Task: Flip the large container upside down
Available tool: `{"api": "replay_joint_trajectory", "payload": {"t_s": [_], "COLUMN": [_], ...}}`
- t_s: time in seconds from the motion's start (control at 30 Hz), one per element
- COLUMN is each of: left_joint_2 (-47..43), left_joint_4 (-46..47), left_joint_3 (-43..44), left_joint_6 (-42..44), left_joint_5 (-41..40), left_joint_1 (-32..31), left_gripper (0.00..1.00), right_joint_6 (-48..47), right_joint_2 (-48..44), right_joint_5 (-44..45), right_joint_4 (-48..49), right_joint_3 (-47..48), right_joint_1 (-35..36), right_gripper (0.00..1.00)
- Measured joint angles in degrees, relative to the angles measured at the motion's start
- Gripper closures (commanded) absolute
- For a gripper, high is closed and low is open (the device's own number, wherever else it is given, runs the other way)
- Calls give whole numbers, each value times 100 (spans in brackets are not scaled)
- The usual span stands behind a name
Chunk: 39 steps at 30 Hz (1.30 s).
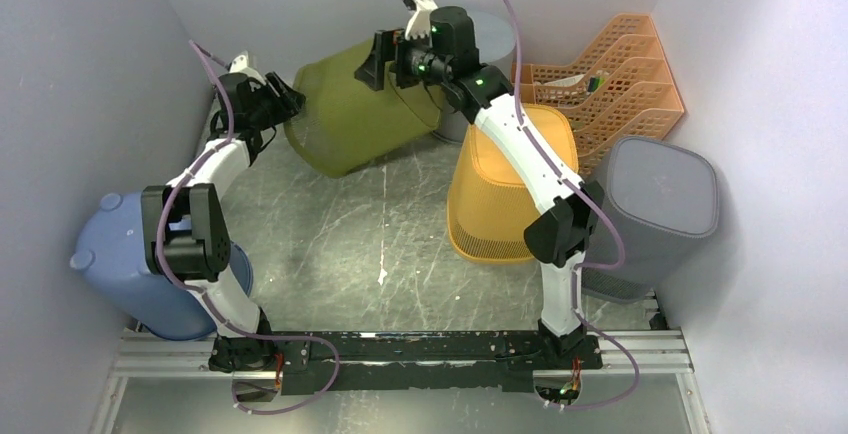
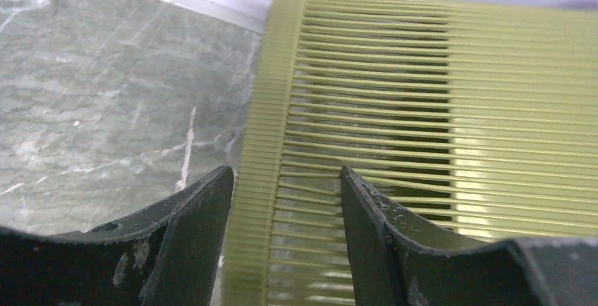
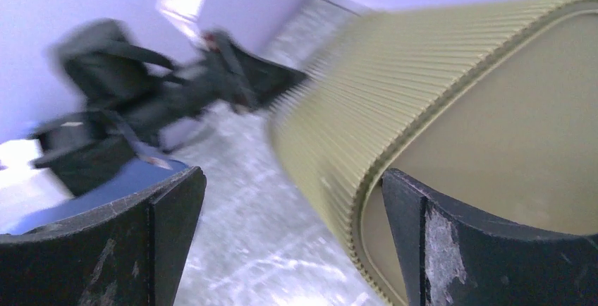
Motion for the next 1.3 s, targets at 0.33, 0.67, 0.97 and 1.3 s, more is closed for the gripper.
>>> {"api": "replay_joint_trajectory", "payload": {"t_s": [0.33, 0.67, 0.97, 1.3], "left_joint_2": [879, 726, -212, -1733], "left_joint_4": [-1534, -2208, -2997, -3036], "left_joint_3": [-483, -498, -155, 260], "left_joint_6": [522, 719, 1176, 1596], "left_joint_5": [-85, -212, -549, -612], "left_joint_1": [-337, -356, -380, -382], "left_gripper": [34, 24, 1, 1], "right_joint_6": [2, -107, -369, -535], "right_joint_2": [-7, -52, -822, -1952], "right_joint_5": [-772, -619, 173, 1180], "right_joint_4": [942, 931, 588, 782], "right_joint_3": [391, -146, -953, -2898], "right_joint_1": [863, 697, 603, -304], "right_gripper": [2, 0, 0, 0]}}
